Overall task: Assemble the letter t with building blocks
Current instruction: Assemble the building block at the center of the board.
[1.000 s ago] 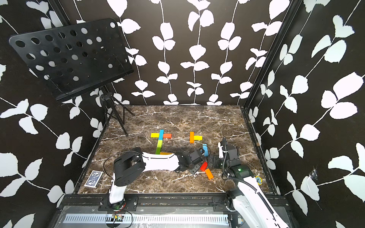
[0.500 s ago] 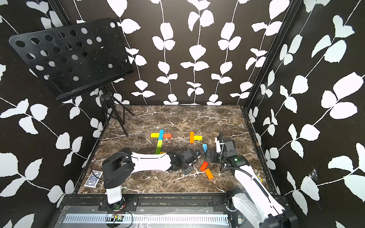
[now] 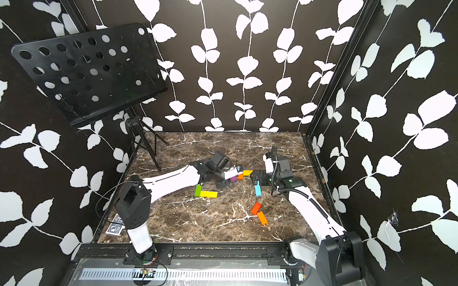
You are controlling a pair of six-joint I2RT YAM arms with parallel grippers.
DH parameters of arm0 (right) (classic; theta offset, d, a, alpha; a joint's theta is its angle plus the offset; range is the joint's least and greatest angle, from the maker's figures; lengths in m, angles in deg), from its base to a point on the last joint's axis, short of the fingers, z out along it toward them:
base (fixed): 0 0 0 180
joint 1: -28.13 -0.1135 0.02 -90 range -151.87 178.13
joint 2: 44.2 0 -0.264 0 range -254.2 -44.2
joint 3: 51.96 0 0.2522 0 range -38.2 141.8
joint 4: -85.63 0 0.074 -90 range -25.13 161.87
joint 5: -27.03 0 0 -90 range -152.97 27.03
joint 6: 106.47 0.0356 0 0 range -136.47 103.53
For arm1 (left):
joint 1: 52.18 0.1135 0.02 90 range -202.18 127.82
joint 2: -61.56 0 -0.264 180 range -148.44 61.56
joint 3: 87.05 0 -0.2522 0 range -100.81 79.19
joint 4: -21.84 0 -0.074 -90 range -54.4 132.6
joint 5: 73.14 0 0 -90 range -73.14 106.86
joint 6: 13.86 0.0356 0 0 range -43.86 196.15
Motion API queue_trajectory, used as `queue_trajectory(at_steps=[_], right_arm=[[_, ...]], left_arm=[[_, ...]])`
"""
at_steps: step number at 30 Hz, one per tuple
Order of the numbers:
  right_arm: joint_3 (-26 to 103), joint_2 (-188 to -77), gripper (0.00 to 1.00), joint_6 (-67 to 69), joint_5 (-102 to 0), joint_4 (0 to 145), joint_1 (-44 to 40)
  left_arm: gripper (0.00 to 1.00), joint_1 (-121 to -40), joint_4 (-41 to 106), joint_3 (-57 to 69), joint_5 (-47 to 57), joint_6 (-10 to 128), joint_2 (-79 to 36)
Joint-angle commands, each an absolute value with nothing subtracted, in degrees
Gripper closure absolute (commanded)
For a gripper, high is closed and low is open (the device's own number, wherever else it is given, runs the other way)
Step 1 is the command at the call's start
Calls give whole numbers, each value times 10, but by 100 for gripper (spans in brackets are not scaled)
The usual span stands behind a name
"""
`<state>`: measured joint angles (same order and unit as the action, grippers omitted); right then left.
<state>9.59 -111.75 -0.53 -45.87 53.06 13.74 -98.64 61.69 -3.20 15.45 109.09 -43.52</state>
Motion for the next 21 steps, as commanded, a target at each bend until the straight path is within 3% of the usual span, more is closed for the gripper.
queue_trajectory(at_steps=[1, 13, 21], right_arm=[[115, -1131, 1, -25, -442, 571, 143], [113, -1226, 0, -51, -380, 628, 188], [105, -1234, 0, -67, -365, 637, 198]], left_arm=[[100, -964, 603, -58, 148, 1192, -461], [100, -927, 596, -192, 85, 1248, -599], [98, -908, 631, -217, 39, 1260, -623]])
